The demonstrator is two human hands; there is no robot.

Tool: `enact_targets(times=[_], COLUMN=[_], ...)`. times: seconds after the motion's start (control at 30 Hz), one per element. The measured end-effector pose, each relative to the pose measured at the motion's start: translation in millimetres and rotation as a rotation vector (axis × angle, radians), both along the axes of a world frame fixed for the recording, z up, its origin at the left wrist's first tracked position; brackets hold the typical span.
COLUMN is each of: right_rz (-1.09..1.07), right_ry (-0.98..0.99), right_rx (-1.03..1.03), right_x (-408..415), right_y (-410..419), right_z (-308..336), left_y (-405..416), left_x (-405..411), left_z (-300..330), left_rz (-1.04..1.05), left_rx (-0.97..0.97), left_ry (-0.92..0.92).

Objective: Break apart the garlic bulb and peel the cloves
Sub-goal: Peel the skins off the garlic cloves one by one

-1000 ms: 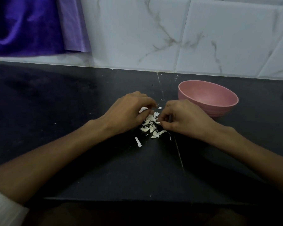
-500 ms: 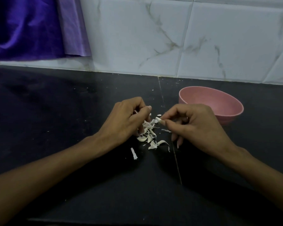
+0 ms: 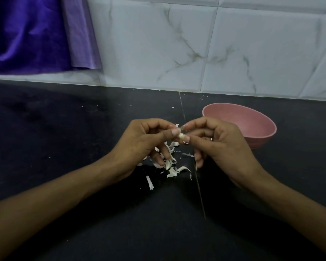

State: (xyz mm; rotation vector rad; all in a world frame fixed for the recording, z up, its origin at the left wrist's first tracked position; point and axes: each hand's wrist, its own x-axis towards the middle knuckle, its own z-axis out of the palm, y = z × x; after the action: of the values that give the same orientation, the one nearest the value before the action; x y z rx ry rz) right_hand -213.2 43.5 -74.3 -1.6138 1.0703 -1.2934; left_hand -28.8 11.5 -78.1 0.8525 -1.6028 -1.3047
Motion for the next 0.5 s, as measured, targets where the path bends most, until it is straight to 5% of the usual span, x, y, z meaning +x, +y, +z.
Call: enact_targets(times=[0.5], right_rz=[0.083], right_ry=[-0.116], right_rx=[0.211], right_x=[2.5], right_y=[4.5], right_z=[-0.2], left_y=[2.3], left_x=[-3.1], left_z=[-2.5], left_rz=[0.117], left_rx=[-0.041], left_ry=[0.015])
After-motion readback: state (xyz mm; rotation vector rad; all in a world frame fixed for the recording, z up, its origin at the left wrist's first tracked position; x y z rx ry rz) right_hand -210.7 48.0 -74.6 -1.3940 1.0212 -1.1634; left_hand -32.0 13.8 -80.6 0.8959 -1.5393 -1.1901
